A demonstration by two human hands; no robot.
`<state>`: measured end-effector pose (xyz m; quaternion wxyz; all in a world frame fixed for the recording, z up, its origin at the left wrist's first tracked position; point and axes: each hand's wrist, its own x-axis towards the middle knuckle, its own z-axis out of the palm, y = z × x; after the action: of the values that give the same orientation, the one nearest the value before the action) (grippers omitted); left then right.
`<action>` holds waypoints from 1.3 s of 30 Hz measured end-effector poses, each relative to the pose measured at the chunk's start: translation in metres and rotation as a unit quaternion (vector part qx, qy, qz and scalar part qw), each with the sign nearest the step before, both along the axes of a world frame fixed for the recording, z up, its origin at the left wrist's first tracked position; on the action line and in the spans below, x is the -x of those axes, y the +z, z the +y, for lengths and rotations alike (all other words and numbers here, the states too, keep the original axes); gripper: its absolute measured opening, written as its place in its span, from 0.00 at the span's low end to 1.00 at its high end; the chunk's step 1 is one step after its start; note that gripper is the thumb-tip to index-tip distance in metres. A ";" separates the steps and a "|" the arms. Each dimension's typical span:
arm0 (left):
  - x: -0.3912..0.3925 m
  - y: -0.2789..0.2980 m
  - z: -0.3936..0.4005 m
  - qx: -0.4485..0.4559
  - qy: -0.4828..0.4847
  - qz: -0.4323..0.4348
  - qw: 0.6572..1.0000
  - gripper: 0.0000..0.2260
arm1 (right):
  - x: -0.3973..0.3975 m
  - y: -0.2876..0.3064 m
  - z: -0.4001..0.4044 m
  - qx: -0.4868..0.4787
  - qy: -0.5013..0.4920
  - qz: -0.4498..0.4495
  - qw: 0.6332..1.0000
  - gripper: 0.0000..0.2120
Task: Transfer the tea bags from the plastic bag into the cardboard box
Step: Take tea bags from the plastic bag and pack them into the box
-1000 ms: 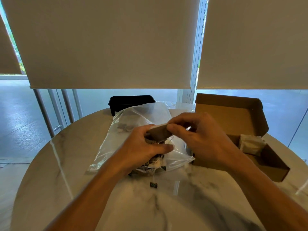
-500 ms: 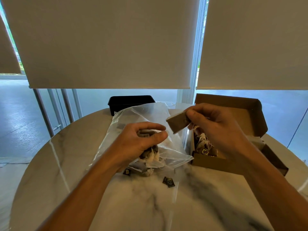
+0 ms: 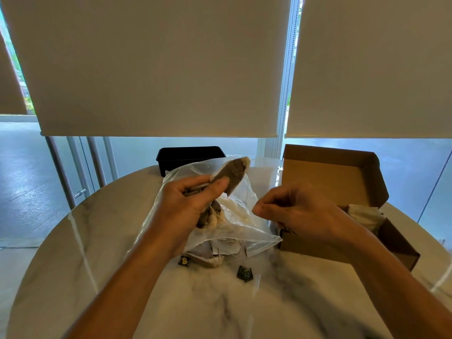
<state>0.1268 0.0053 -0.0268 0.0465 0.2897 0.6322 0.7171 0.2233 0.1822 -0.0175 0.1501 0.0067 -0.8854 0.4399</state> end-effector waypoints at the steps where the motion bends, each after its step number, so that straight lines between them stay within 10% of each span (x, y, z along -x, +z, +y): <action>1: 0.002 0.001 -0.001 -0.008 0.010 -0.010 1.000 0.10 | -0.001 0.001 0.001 0.001 -0.002 -0.005 1.000 0.13; 13: 0.007 0.006 -0.006 -0.085 0.026 -0.073 0.993 0.08 | -0.009 0.011 0.013 0.020 -0.075 -0.018 0.997 0.03; 17: -0.002 0.000 -0.001 0.018 -0.016 0.023 0.999 0.10 | -0.001 0.004 -0.005 0.061 -0.013 -0.023 0.998 0.23; 21: -0.008 0.001 0.002 0.042 -0.028 0.060 0.997 0.09 | 0.006 -0.004 -0.024 -0.001 0.007 -0.002 1.000 0.04; 39: 0.016 0.003 -0.011 -0.047 0.072 0.001 0.996 0.02 | -0.009 0.010 0.018 0.046 -0.073 -0.001 0.996 0.06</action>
<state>0.1112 -0.0061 -0.0234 -0.0199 0.2461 0.6168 0.7474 0.2326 0.2002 -0.0076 0.1810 -0.0655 -0.8627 0.4677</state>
